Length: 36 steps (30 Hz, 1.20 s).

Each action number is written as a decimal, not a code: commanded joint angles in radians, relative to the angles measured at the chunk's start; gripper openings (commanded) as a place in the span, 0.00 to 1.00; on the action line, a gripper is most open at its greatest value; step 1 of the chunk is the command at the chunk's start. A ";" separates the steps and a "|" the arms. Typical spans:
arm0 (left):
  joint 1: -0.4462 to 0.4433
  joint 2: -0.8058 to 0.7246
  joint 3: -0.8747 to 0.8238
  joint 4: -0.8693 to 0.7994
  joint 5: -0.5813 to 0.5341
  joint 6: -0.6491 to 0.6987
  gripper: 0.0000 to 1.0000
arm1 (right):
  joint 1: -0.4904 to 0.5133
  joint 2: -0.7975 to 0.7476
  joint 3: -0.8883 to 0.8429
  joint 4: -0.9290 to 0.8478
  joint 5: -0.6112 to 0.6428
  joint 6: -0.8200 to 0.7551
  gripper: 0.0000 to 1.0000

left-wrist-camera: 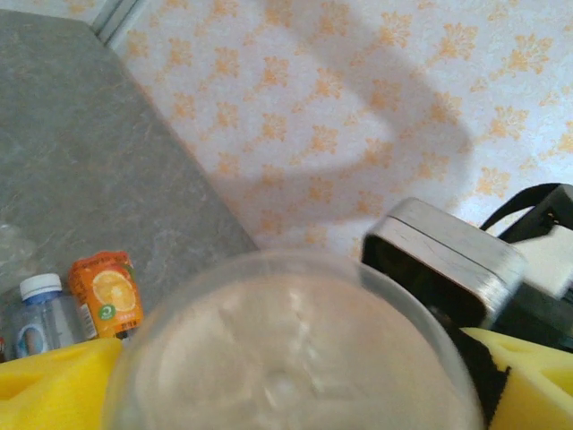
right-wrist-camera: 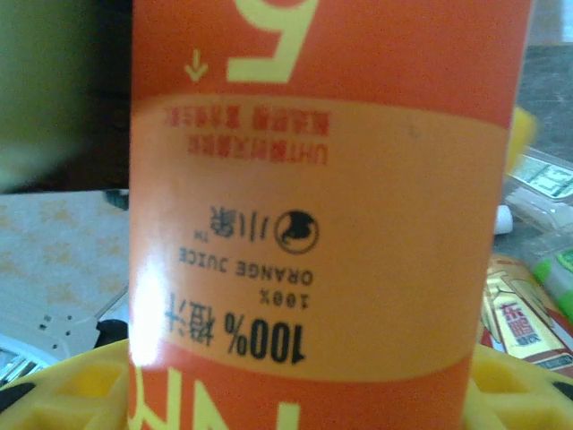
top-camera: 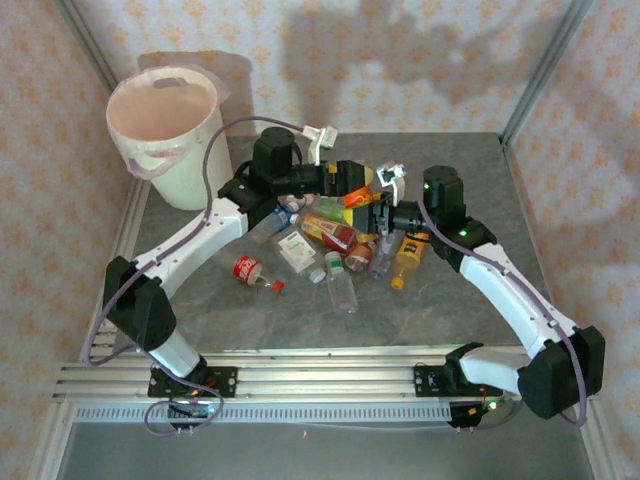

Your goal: Put the plastic bottles in the bin

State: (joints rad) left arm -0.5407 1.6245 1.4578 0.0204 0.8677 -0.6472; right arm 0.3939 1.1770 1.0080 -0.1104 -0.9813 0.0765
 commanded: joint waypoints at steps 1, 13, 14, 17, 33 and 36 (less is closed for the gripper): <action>0.005 0.007 0.009 0.099 0.045 -0.042 0.90 | 0.007 0.001 0.021 0.095 -0.051 0.021 0.40; 0.005 -0.008 -0.044 0.185 0.051 -0.076 0.56 | 0.009 -0.012 0.015 0.089 0.012 0.044 0.45; 0.005 -0.009 -0.041 0.173 0.039 -0.069 0.55 | 0.008 -0.013 0.014 0.080 0.037 0.046 0.50; 0.005 -0.015 -0.029 0.109 -0.013 -0.038 0.54 | 0.008 -0.018 0.006 0.057 0.087 0.045 0.67; 0.028 -0.008 0.167 -0.325 -0.377 0.181 0.53 | 0.009 -0.076 -0.016 -0.058 0.348 -0.015 0.99; 0.048 -0.015 0.208 -0.377 -0.486 0.203 0.52 | 0.009 -0.092 -0.024 -0.072 0.384 -0.024 0.99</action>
State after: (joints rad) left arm -0.5125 1.6405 1.6173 -0.2485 0.5312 -0.5213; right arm 0.4030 1.1164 0.9985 -0.1658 -0.6762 0.0872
